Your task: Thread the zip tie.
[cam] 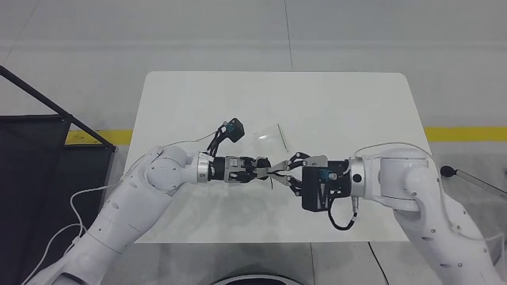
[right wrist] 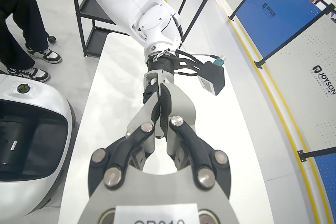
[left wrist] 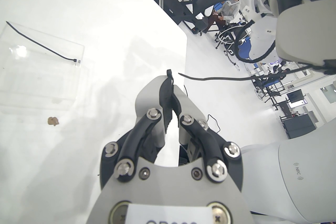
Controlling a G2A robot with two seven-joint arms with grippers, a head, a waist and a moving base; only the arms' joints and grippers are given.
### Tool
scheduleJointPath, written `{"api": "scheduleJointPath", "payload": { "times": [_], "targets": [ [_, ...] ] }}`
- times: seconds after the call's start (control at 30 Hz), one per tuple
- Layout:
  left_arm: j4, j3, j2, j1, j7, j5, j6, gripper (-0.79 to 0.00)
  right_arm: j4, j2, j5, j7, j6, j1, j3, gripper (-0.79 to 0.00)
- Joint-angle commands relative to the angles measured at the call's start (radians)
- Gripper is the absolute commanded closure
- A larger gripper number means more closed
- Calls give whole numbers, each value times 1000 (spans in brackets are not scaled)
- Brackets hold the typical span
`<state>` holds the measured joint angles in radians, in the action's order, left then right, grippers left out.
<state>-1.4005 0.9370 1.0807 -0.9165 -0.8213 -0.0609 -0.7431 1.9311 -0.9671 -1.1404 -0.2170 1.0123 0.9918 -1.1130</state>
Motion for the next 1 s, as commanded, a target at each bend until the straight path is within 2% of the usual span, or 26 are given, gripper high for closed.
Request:
{"api": "scheduleJointPath", "payload": {
  "times": [0.0, 0.97],
  "targets": [
    [0, 0, 0, 0, 0, 0, 0, 0, -1, 2, -1, 2, 0, 1, 0, 0],
    [0, 0, 0, 0, 0, 0, 0, 0, -21, 4, -8, 19, -5, -14, 16, 0]
  ]
}}
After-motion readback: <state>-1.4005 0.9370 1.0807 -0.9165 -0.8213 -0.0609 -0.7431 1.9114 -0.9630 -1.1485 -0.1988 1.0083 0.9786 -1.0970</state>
